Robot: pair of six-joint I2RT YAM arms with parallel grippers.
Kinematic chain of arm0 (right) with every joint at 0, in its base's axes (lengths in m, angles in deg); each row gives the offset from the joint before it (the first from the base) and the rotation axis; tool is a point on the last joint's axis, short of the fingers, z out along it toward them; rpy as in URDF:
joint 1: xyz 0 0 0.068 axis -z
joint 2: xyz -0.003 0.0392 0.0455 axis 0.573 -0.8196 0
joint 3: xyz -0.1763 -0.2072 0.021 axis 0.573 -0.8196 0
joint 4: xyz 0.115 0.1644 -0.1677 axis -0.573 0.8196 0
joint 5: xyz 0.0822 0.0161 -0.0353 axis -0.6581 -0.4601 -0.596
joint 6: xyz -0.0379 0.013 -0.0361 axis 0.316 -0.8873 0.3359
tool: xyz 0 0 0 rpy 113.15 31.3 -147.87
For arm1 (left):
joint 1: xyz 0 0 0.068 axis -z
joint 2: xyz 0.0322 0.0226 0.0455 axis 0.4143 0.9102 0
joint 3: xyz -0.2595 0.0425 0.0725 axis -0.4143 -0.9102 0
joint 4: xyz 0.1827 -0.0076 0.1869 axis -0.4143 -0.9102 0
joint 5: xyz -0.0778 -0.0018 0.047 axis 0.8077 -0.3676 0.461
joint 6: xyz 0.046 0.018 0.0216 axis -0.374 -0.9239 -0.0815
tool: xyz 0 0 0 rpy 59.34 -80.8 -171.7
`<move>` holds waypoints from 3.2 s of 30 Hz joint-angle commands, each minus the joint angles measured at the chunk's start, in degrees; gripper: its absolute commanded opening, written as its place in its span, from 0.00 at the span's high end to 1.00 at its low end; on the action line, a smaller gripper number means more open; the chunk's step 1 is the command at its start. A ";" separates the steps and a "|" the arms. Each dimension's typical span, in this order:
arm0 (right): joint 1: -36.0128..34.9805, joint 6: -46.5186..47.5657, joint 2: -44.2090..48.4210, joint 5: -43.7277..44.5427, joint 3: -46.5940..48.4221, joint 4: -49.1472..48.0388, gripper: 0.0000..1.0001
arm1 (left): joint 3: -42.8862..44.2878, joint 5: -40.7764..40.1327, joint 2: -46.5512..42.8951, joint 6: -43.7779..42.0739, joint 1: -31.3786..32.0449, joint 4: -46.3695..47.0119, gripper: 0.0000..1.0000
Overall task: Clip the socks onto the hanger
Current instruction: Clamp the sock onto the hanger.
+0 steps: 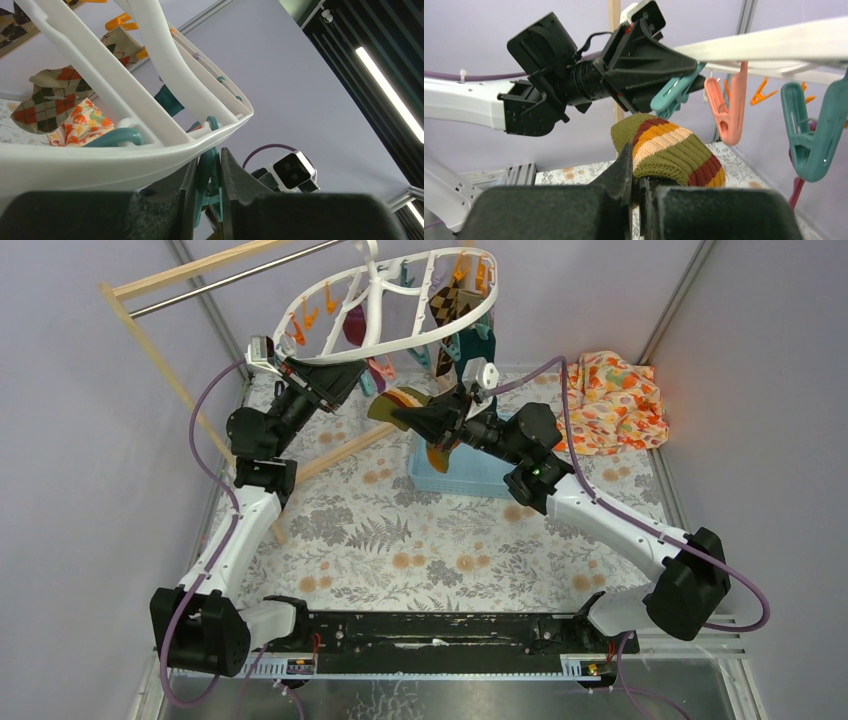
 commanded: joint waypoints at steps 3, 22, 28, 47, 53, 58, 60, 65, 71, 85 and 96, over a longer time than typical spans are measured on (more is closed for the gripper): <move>-0.62 1.06 0.56 0.83 4.64 -4.52 1.00 | 0.45 3.02 -0.55 2.51 1.02 5.13 1.00; -0.68 0.32 0.15 -0.05 6.04 -3.08 1.00 | 2.65 2.85 1.95 4.43 1.02 7.76 1.00; -0.65 -0.69 0.23 -0.34 4.57 -3.84 1.00 | 3.21 1.64 1.34 2.37 1.02 5.55 1.00; -0.62 -0.75 -4.08 -0.54 8.73 -3.36 1.00 | 3.03 2.04 -0.13 3.03 0.96 6.25 1.00; -0.55 -0.77 -5.64 -0.48 10.79 -2.99 1.00 | 2.54 2.33 -0.85 2.91 1.00 6.25 1.00; -0.31 -0.97 -7.01 -0.60 12.20 -2.57 1.00 | 2.74 2.45 -0.83 3.94 0.98 7.32 1.00; -0.10 -1.21 -7.32 -0.47 12.48 -2.59 1.00 | 2.87 2.47 -0.95 4.10 0.96 7.40 1.00; 0.51 -3.05 -8.17 -0.39 12.30 -3.27 1.00 | 2.89 2.25 -1.04 4.37 1.02 7.70 1.00; 0.61 -4.97 -7.97 1.04 9.40 -6.16 1.00 | 2.84 2.08 -1.10 5.10 0.96 8.76 1.00; 0.82 -14.13 -10.42 5.67 4.44 -20.46 1.00 | 1.89 0.77 -1.48 7.02 1.01 11.85 1.00; 0.69 -19.54 -10.56 7.68 2.22 -31.41 1.00 | 1.39 0.25 -1.08 7.28 1.01 12.55 1.00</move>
